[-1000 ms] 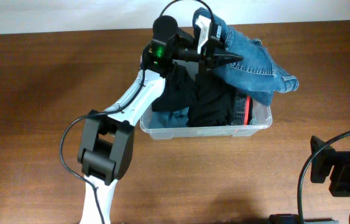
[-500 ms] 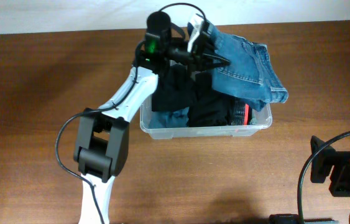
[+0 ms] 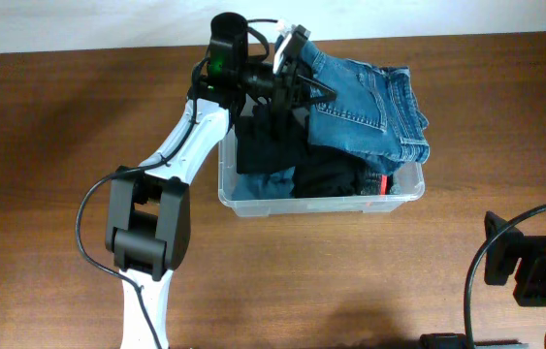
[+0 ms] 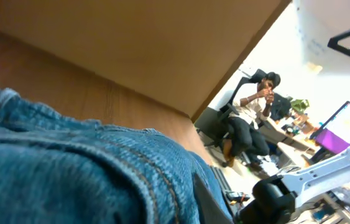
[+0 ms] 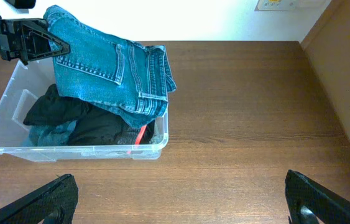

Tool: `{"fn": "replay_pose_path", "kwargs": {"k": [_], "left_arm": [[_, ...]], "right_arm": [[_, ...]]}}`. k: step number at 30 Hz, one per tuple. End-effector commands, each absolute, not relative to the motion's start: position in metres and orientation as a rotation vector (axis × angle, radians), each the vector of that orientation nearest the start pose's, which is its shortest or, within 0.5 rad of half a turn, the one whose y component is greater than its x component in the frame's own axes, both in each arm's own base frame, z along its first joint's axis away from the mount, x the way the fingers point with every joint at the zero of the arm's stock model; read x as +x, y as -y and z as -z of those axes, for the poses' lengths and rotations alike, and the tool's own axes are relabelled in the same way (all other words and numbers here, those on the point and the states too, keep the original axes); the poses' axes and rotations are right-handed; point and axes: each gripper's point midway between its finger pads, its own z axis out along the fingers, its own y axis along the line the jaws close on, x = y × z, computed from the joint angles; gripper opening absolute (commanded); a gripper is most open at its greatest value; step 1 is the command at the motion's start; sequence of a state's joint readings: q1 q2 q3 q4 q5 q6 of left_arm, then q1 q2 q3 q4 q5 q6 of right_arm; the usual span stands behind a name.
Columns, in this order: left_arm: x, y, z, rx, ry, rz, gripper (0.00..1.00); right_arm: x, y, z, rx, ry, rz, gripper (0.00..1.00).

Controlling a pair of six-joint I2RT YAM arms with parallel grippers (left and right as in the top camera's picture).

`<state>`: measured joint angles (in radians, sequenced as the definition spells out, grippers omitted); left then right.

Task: Pack container
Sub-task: 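Lower the blue jeans into the bin on top of the garments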

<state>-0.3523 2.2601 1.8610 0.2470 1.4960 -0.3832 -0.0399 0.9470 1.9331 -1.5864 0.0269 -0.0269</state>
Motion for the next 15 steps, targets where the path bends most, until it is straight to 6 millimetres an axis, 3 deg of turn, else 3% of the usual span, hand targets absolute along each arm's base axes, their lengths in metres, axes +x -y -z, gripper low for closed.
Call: {"fn": "replay_pose_path", "kwargs": {"k": [1,9,15], "left_arm": [[0.429,0.336,-0.280,1.188,-1.523,1.790,0.01],[0.441,0.316,-0.269,1.062,-1.660,1.845,0.01],[0.463,0.301,-0.253,0.880,-1.815,1.811,0.01]], "right_arm": [[0.155,0.014,-0.427,0.050,-2.168,0.080,0.98],[0.155,0.014,-0.427,0.050,-2.168,0.080,0.98],[0.155,0.014,-0.427,0.050,-2.168,0.080,0.99]]}}
